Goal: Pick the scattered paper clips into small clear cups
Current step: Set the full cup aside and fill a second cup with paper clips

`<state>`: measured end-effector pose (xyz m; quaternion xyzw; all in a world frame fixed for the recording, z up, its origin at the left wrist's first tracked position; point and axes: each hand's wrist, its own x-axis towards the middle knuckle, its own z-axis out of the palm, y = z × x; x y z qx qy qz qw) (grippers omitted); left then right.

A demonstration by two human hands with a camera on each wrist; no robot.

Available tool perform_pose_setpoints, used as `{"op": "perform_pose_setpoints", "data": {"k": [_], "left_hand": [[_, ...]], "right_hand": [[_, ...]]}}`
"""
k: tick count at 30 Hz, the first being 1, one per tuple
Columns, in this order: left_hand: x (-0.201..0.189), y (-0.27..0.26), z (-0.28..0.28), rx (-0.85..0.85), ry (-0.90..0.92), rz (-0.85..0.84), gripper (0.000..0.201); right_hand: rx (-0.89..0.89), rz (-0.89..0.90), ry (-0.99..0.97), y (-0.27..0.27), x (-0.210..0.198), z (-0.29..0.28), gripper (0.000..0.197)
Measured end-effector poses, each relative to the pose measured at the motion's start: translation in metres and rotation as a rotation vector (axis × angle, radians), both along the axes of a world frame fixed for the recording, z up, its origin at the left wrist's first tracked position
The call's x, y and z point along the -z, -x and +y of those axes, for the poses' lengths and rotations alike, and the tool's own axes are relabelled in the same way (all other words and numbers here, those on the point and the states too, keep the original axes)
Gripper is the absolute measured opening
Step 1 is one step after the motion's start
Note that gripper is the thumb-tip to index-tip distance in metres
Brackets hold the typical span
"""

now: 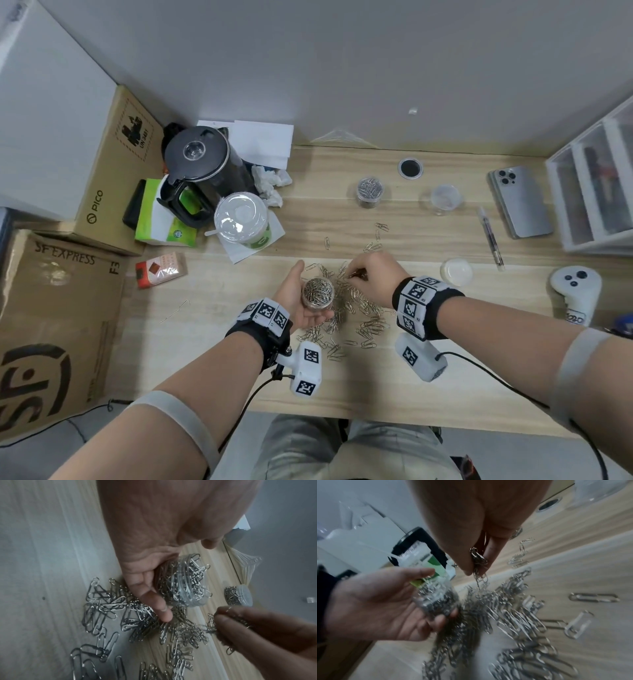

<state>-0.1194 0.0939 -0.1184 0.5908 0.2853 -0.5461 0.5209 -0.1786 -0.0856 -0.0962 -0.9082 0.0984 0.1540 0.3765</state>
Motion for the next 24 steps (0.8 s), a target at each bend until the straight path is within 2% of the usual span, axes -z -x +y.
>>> {"op": "perform_pose_setpoints", "data": {"k": [6, 12, 17, 21, 24], "left_hand": [[-0.002, 0.003, -0.015, 0.042, -0.008, -0.009, 0.072], [-0.003, 0.007, -0.024, 0.060, 0.028, -0.045, 0.070], [-0.004, 0.008, -0.024, 0.075, -0.007, -0.099, 0.060], [-0.006, 0.009, -0.024, 0.062, -0.034, -0.122, 0.076], [-0.007, 0.011, -0.025, 0.079, -0.016, -0.135, 0.077]], "right_hand": [[0.003, -0.081, -0.126, -0.006, -0.021, 0.014, 0.009], [-0.184, -0.090, -0.034, -0.002, -0.021, 0.030, 0.018], [-0.198, -0.085, -0.060, -0.001, -0.021, 0.024, 0.032], [-0.185, -0.161, -0.100, 0.001, -0.026, 0.017, 0.033], [-0.145, -0.201, -0.084, 0.002, -0.025, 0.016, 0.031]]}}
